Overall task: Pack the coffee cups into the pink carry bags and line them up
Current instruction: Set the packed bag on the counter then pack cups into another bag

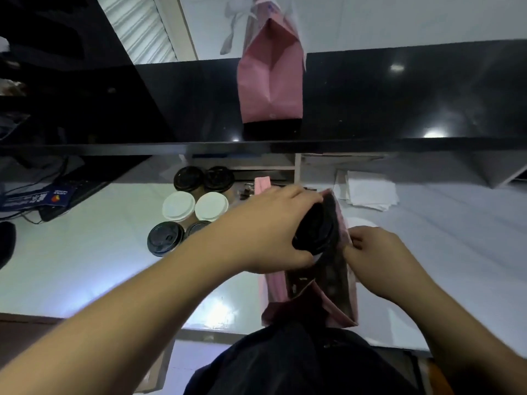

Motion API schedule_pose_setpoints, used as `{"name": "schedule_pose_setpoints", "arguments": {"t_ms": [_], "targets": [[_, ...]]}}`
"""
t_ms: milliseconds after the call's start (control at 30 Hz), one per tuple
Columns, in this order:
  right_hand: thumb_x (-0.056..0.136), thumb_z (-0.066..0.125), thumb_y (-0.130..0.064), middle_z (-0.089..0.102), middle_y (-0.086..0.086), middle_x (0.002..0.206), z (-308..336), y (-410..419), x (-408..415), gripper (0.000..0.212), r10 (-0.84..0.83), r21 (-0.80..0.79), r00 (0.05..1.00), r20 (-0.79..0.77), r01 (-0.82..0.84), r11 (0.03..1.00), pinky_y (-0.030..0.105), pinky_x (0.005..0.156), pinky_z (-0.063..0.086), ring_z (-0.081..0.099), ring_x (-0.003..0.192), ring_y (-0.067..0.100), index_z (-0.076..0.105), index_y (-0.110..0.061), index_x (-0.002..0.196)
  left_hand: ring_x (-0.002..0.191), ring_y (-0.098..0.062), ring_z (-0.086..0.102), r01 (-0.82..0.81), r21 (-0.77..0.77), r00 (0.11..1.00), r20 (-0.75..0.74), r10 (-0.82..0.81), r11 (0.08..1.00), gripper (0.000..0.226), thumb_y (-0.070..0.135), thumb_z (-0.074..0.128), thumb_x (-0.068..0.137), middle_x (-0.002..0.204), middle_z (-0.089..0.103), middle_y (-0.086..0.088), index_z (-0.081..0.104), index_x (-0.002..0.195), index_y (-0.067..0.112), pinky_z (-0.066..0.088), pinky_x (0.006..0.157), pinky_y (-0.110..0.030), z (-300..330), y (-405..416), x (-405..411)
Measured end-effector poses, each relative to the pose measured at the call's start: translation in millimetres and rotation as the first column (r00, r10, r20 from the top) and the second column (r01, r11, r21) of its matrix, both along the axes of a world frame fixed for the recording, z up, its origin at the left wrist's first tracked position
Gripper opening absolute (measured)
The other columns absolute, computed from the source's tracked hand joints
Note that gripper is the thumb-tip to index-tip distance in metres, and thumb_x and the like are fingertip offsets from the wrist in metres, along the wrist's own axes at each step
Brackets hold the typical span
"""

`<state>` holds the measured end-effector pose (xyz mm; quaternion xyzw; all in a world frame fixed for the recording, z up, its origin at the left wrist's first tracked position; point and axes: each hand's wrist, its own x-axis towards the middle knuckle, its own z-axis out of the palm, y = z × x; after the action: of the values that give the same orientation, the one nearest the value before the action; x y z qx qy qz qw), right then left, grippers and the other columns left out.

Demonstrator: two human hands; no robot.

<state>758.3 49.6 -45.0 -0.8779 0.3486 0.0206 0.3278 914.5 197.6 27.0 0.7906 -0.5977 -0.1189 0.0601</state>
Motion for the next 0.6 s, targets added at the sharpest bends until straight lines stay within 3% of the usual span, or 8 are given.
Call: {"name": "schedule_pose_setpoints", "arguments": {"t_ms": [133, 233, 367, 600], "targets": [[0.094, 0.051, -0.02, 0.057, 0.004, 0.055, -1, -4, -2, 0.032, -0.021, -0.016, 1.0, -0.002, 0.021, 1.0, 0.031, 0.046, 0.034, 0.052, 0.051, 0.02, 0.055, -0.014, 0.063, 0.131, -0.022, 0.053, 0.095, 0.194, 0.995, -0.005, -0.096, 0.976, 0.088, 0.051, 0.077, 0.08, 0.153, 0.046, 0.006, 0.033, 0.154, 0.031, 0.053, 0.102, -0.044, -35, -20, -1], [0.095, 0.052, -0.02, 0.053, 0.003, 0.054, -3, -6, -3, 0.035, -0.024, -0.031, 1.0, -0.002, 0.024, 0.999, 0.03, 0.045, 0.029, 0.047, 0.048, 0.018, 0.047, -0.014, 0.061, 0.115, -0.024, 0.063, 0.142, 0.284, 0.987, 0.025, -0.156, 0.948, 0.082, 0.042, 0.083, 0.078, 0.14, 0.054, 0.004, 0.041, 0.146, 0.028, 0.059, 0.088, -0.044, -59, -31, -5], [0.097, 0.051, -0.024, 0.056, 0.004, 0.057, -6, -8, -4, 0.035, -0.021, -0.041, 1.0, -0.004, 0.021, 0.999, 0.03, 0.045, 0.03, 0.05, 0.051, 0.018, 0.052, -0.012, 0.065, 0.101, -0.028, 0.064, 0.197, 0.298, 0.972, 0.063, -0.225, 0.934, 0.066, 0.027, 0.078, 0.084, 0.128, 0.054, -0.003, 0.045, 0.14, 0.022, 0.06, 0.079, -0.047, -83, -37, -12], [0.098, 0.05, -0.029, 0.062, 0.007, 0.062, -4, -6, -7, 0.032, -0.005, -0.009, 1.0, 0.007, 0.005, 1.0, 0.045, 0.057, 0.05, 0.06, 0.059, 0.025, 0.062, -0.009, 0.076, 0.116, -0.025, 0.051, 0.218, 0.248, 0.972, 0.037, -0.234, 0.944, 0.073, 0.015, 0.077, 0.086, 0.135, 0.052, 0.0, 0.042, 0.15, 0.023, 0.057, 0.088, -0.046, -114, -36, -16]]}}
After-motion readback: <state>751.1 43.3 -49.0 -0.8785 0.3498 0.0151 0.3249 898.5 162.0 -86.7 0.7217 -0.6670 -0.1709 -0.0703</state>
